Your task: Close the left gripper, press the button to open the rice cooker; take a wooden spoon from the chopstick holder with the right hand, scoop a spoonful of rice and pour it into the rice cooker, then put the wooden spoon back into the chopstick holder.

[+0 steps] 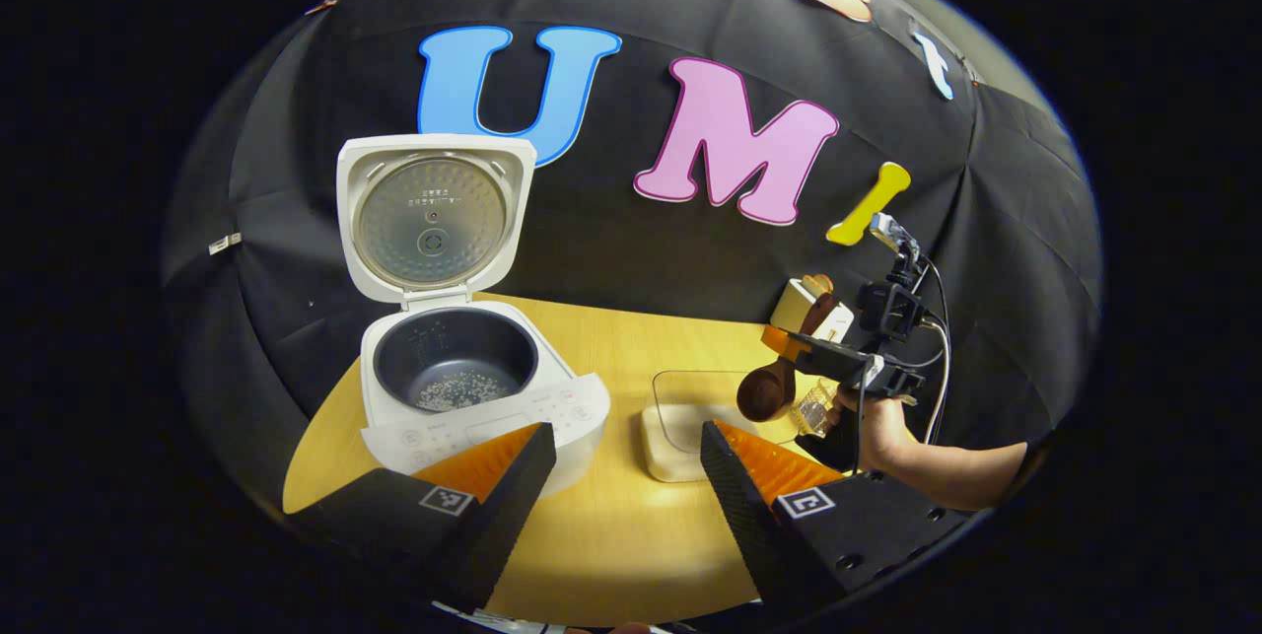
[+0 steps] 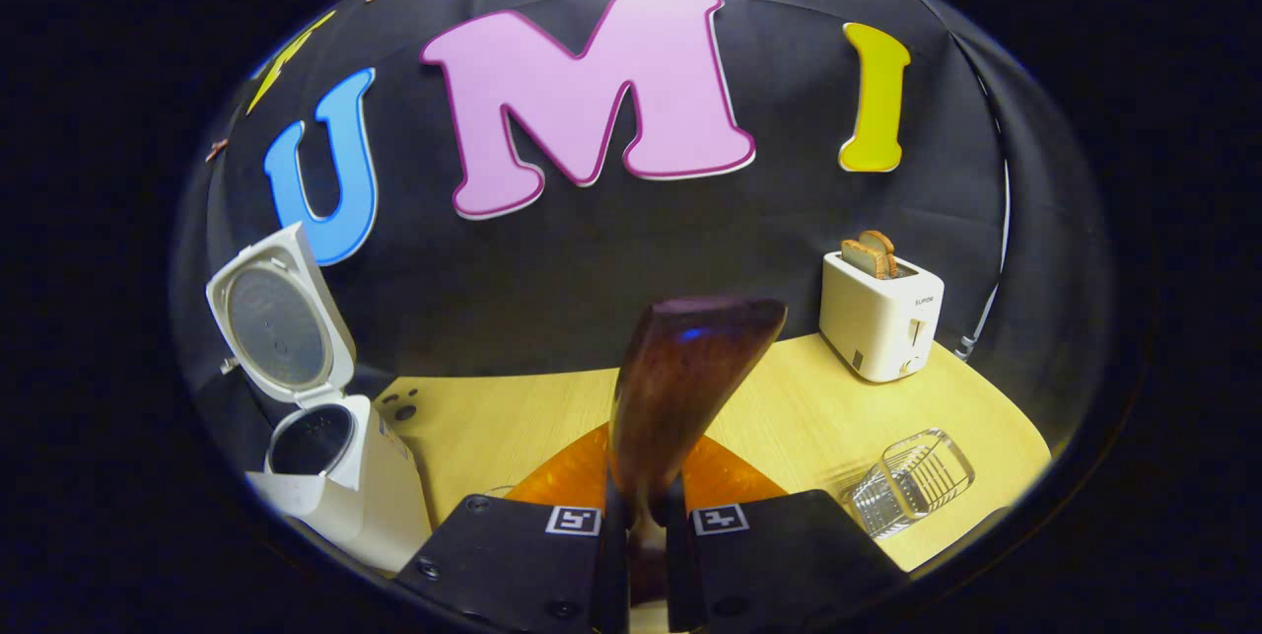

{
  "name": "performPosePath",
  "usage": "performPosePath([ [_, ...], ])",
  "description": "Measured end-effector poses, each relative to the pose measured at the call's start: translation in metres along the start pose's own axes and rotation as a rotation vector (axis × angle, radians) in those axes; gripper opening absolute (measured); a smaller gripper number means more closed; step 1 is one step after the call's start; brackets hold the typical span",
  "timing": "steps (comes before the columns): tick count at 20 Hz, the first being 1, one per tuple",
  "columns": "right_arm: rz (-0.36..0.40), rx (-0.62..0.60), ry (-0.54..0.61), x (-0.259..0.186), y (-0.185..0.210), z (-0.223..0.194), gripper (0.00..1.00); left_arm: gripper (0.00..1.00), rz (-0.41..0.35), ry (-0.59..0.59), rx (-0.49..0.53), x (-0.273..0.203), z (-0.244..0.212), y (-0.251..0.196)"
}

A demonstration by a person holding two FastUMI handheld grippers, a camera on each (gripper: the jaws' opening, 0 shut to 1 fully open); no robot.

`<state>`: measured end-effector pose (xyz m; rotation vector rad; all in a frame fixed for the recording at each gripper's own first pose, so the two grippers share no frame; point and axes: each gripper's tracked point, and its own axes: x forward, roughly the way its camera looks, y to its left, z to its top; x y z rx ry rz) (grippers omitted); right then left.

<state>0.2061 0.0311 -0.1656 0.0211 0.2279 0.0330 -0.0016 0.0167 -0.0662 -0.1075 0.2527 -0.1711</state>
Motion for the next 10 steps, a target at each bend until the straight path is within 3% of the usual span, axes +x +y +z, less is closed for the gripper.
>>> performPosePath([
  [1, -0.011, -0.017, -0.002, 0.003, 0.001, -0.008, 0.19, 0.92, -0.005, 0.002, 0.012, 0.0, -0.002, 0.004],
  [2, -0.026, -0.034, -0.003, 0.006, 0.0, -0.014, 0.19, 0.96, -0.013, 0.006, 0.017, 0.002, -0.004, 0.006],
  [7, -0.113, -0.06, -0.003, 0.017, -0.014, -0.042, 0.19, 0.95, -0.055, 0.019, 0.024, 0.011, -0.009, 0.017],
  [10, -0.137, -0.051, 0.006, 0.019, -0.011, -0.056, 0.19, 0.96, -0.032, 0.022, 0.034, 0.018, -0.008, 0.032],
])
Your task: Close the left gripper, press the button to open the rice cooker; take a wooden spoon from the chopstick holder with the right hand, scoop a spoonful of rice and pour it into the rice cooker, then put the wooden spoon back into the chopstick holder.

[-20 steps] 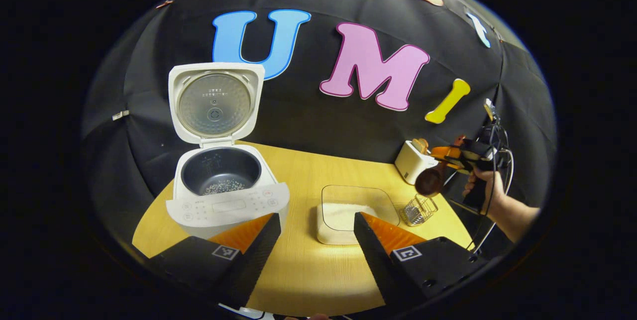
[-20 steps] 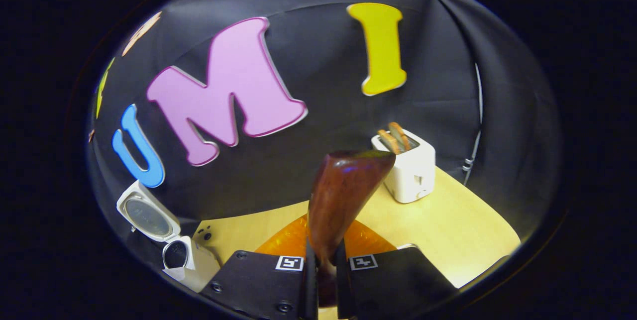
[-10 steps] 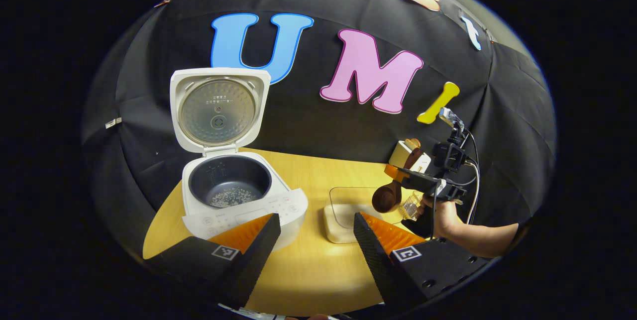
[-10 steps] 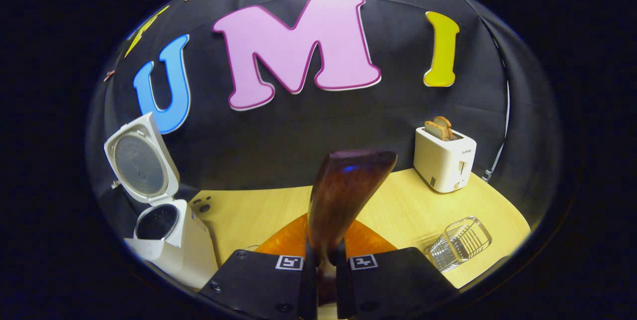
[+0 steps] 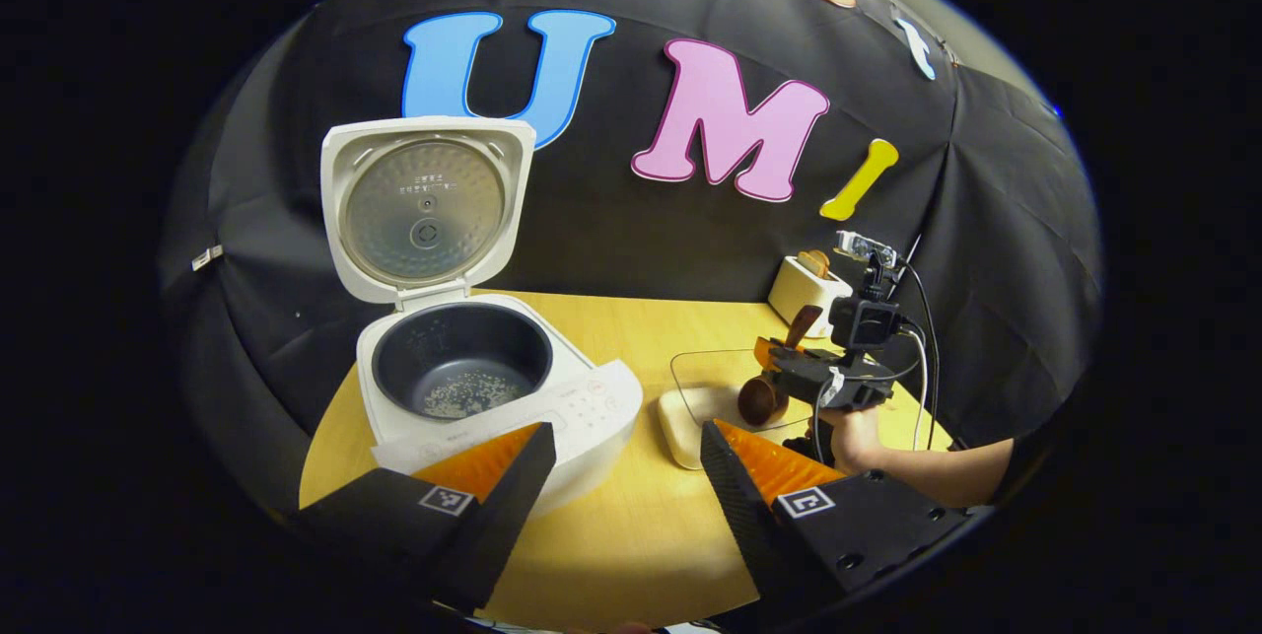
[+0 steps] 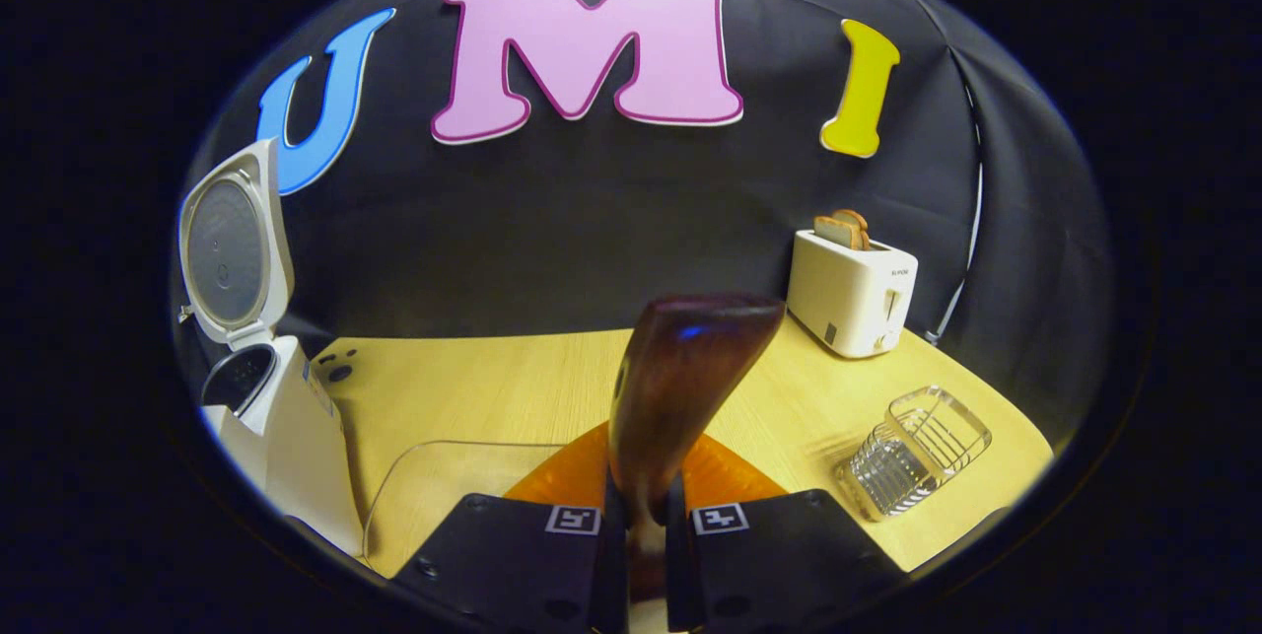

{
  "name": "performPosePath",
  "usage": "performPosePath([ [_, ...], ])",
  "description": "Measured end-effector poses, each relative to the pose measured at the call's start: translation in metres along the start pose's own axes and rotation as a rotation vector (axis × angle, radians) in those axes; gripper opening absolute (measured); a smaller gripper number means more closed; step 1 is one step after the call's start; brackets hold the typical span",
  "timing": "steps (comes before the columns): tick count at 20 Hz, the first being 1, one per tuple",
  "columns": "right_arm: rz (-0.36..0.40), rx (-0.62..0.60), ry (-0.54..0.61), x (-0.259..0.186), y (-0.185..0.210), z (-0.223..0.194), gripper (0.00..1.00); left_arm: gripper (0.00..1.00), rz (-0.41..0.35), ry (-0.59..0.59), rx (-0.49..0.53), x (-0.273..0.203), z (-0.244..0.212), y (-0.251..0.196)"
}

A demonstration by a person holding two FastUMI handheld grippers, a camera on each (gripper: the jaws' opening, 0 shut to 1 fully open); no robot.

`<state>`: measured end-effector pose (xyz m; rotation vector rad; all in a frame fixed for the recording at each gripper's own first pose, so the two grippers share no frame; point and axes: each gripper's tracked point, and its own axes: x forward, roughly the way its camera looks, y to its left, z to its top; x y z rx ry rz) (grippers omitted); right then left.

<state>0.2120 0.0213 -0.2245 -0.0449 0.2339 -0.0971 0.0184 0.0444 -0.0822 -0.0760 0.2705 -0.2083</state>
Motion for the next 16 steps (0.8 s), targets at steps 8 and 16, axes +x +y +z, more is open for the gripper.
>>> performPosePath([
  [8, 0.068, 0.164, 0.095, -0.011, 0.043, -0.021, 0.19, 0.96, 0.035, -0.01, -0.033, -0.003, 0.004, 0.02],
  [16, 0.113, 0.291, 0.186, -0.023, 0.08, -0.028, 0.19, 0.92, 0.041, -0.009, -0.056, -0.01, -0.003, 0.021],
])
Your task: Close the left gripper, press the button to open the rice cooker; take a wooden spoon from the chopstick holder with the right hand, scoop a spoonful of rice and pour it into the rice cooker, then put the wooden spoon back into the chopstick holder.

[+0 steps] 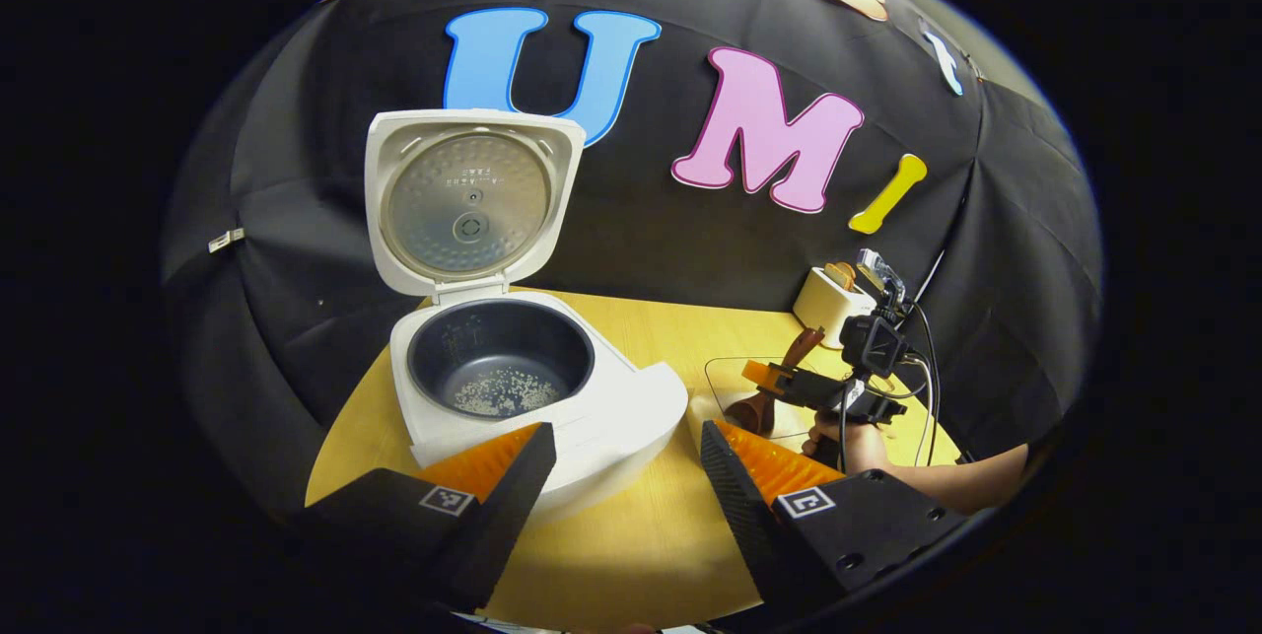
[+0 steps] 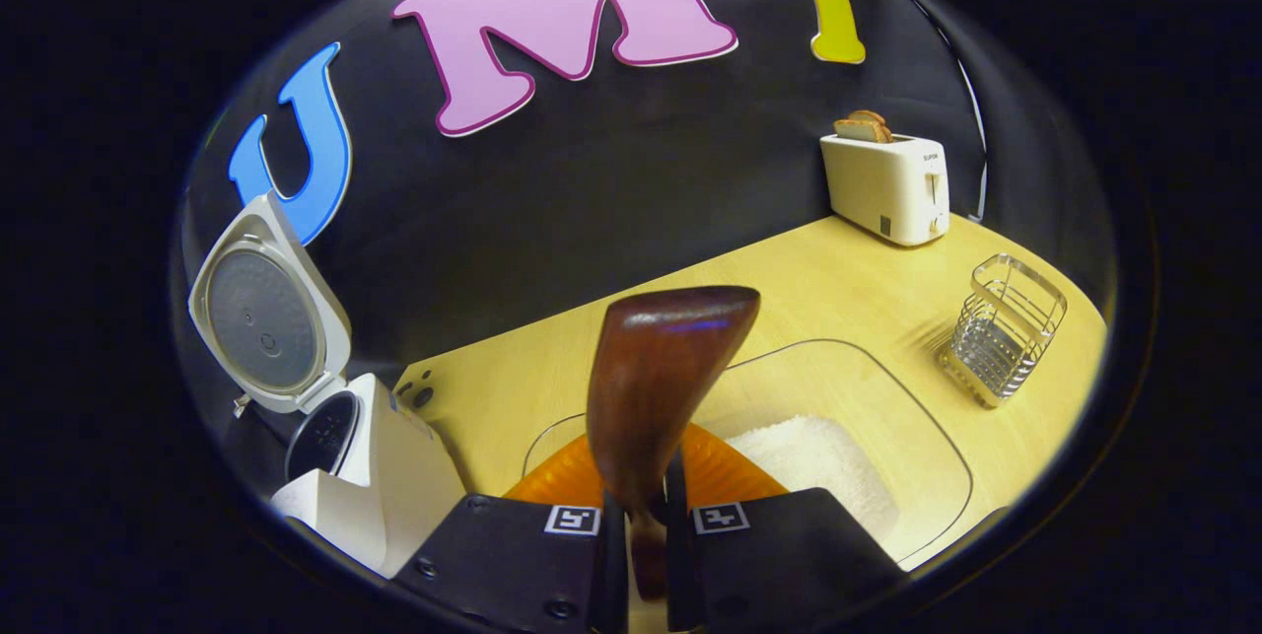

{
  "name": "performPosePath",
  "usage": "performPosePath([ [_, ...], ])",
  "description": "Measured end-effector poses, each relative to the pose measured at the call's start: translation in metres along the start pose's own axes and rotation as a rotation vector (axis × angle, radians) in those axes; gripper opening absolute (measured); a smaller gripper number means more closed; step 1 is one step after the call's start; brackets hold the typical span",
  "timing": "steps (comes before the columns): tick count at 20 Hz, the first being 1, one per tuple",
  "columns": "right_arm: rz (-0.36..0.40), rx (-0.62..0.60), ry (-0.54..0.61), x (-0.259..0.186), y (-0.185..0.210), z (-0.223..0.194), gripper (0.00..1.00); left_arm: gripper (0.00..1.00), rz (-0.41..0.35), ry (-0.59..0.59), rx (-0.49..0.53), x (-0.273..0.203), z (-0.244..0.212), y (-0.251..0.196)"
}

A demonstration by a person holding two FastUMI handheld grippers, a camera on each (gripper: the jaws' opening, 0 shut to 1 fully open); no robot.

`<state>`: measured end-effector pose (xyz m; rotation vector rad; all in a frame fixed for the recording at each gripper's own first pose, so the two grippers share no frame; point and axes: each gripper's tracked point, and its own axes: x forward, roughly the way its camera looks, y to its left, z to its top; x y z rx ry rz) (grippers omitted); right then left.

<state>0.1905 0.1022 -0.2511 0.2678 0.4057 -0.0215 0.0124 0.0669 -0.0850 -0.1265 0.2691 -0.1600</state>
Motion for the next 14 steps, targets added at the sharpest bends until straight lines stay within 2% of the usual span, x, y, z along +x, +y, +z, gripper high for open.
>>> performPosePath([
  [1, 0.0, 0.013, 0.007, 0.0, 0.003, -0.001, 0.19, 0.96, 0.001, 0.001, 0.001, 0.0, -0.001, 0.0],
  [5, 0.011, 0.081, 0.051, -0.004, 0.01, -0.006, 0.19, 0.96, -0.003, -0.009, -0.002, -0.001, 0.004, 0.0],
  [7, 0.005, 0.1, 0.061, -0.006, 0.004, -0.006, 0.19, 0.96, 0.001, -0.015, -0.002, 0.0, 0.008, 0.002],
  [11, -0.02, 0.235, 0.089, -0.013, -0.015, -0.005, 0.19, 0.95, 0.008, -0.021, -0.005, -0.001, 0.011, 0.001],
  [14, -0.007, 0.273, 0.098, -0.015, -0.017, -0.004, 0.19, 0.95, 0.015, -0.011, -0.006, -0.001, 0.009, -0.001],
])
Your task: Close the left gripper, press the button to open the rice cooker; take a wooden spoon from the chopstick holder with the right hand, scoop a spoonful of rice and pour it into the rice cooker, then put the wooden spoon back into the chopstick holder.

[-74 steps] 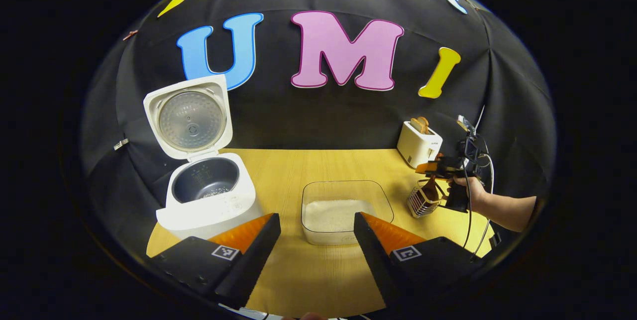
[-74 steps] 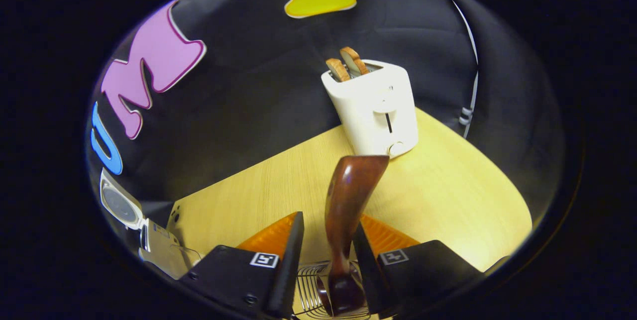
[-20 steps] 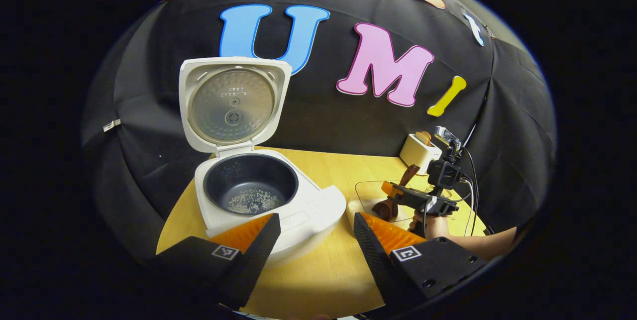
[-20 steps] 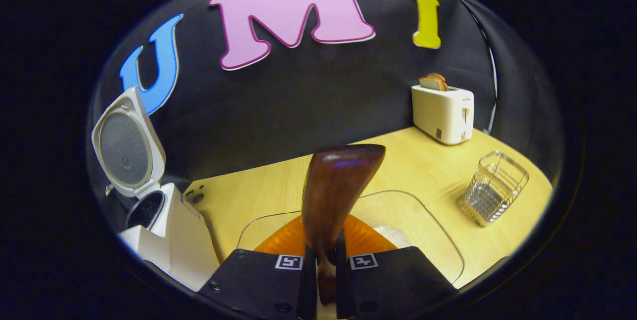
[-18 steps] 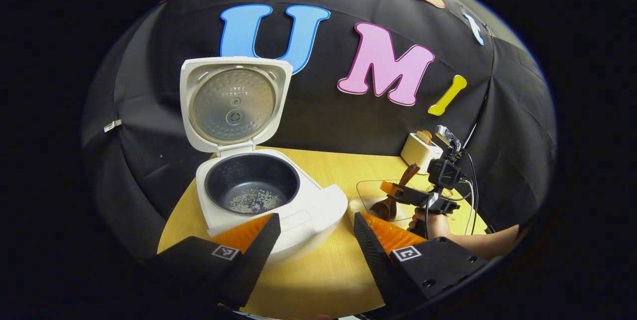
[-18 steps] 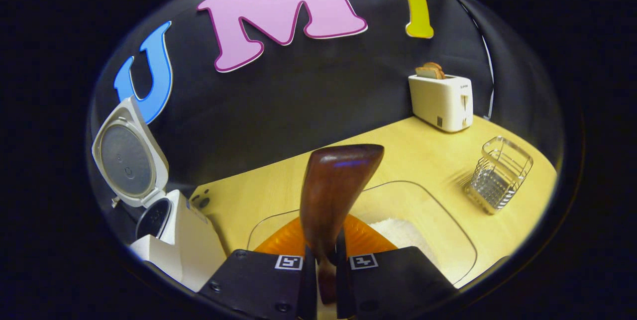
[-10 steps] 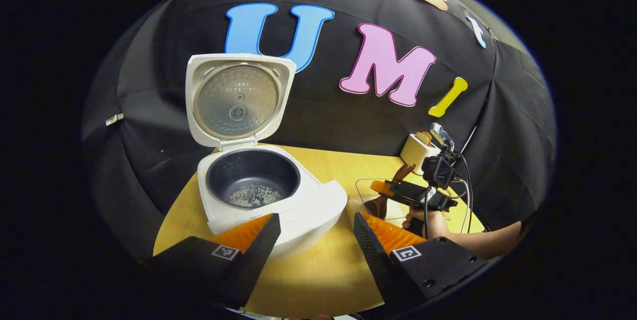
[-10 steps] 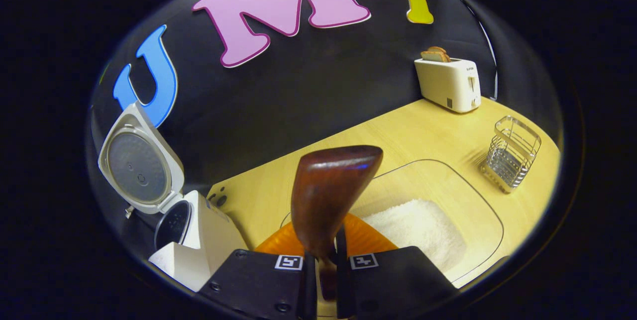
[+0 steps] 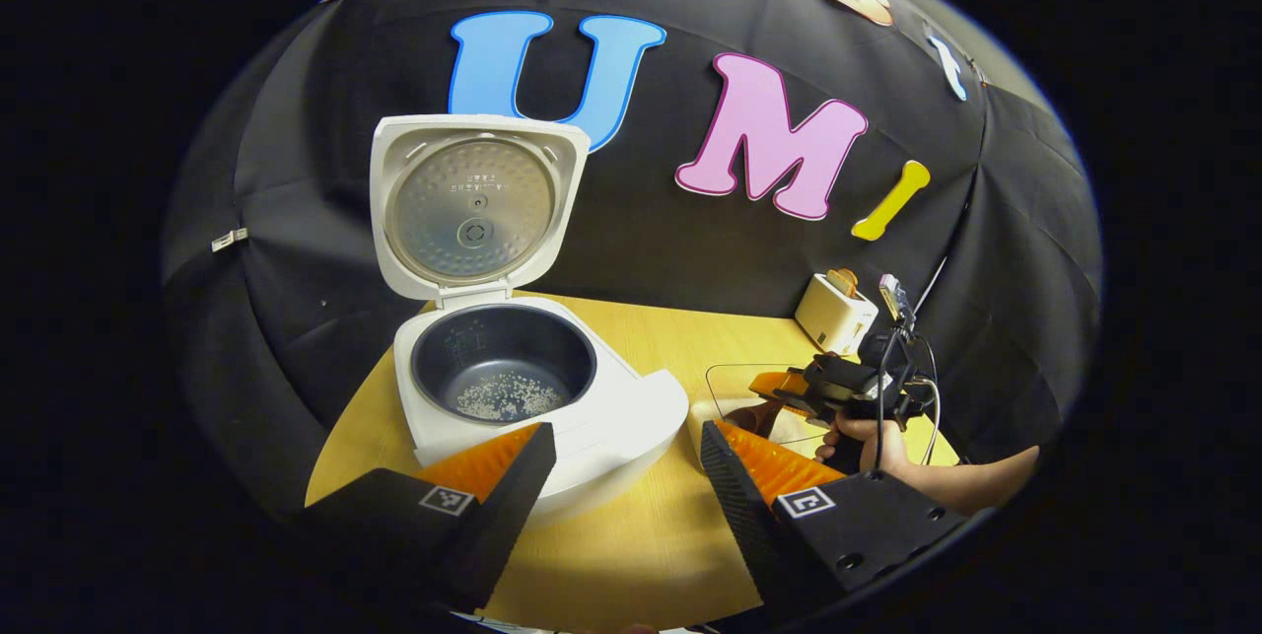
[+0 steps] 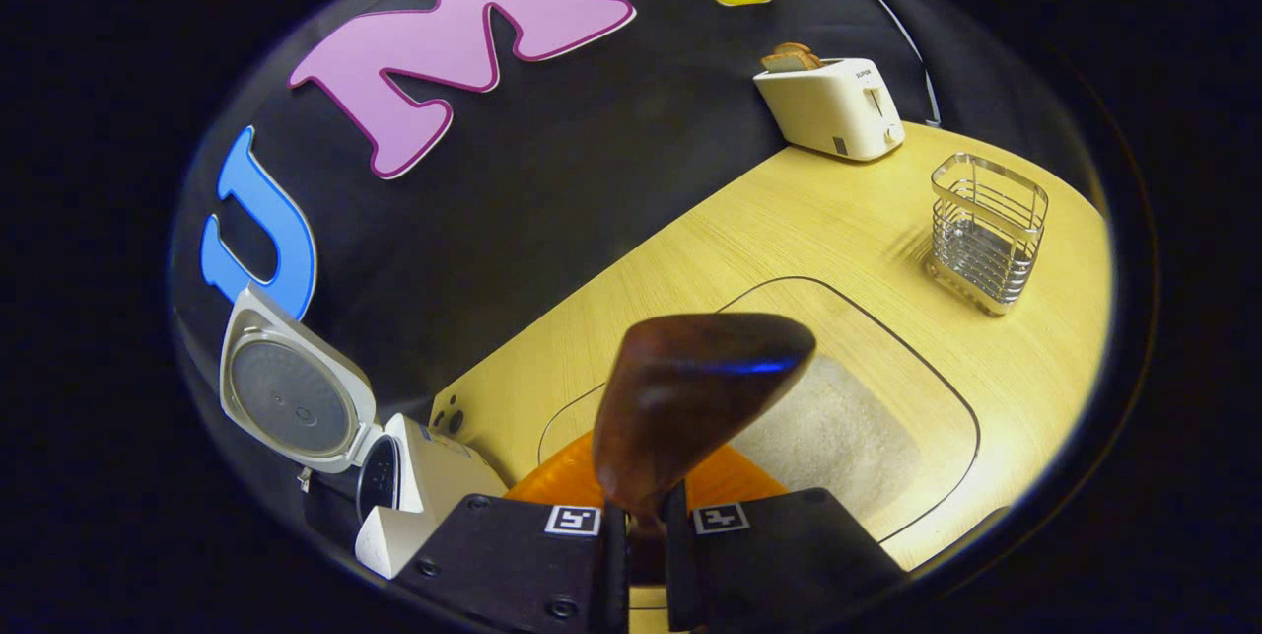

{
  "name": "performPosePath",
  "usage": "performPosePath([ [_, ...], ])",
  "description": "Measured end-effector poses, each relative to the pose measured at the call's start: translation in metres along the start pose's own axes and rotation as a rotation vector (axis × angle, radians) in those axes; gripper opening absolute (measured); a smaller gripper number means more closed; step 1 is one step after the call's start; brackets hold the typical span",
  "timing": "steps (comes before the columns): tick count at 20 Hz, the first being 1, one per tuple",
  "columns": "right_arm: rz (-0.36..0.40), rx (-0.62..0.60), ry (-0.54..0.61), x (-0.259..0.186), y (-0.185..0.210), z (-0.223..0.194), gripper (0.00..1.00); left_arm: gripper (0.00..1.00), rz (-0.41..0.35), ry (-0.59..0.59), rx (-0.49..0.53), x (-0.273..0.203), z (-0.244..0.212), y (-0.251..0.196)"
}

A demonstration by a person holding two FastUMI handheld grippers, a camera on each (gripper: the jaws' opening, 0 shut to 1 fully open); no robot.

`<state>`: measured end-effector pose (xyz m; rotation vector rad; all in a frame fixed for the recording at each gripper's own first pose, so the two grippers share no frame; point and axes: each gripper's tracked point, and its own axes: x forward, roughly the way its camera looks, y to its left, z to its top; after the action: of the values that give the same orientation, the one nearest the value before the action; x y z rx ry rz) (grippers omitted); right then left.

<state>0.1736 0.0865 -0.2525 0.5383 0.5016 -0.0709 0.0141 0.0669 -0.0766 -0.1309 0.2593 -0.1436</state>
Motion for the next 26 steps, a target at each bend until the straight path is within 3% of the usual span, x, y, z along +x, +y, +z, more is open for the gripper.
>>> performPosePath([
  [10, 0.078, 0.033, -0.059, -0.015, 0.008, 0.053, 0.19, 0.96, 0.053, -0.028, 0.009, 0.001, 0.016, -0.002],
  [11, 0.085, 0.038, -0.064, -0.015, 0.008, 0.06, 0.19, 0.92, 0.062, -0.031, 0.007, 0.0, 0.016, -0.002],
  [12, 0.089, 0.035, -0.073, -0.015, 0.007, 0.066, 0.19, 0.96, 0.07, -0.032, 0.007, 0.0, 0.016, -0.002],
  [17, 0.107, 0.075, -0.086, -0.021, 0.007, 0.089, 0.19, 0.95, 0.089, -0.04, 0.015, -0.004, 0.017, -0.006],
  [26, 0.219, 0.109, -0.109, -0.046, 0.062, 0.127, 0.19, 0.95, 0.08, -0.075, 0.001, -0.011, 0.025, -0.009],
])
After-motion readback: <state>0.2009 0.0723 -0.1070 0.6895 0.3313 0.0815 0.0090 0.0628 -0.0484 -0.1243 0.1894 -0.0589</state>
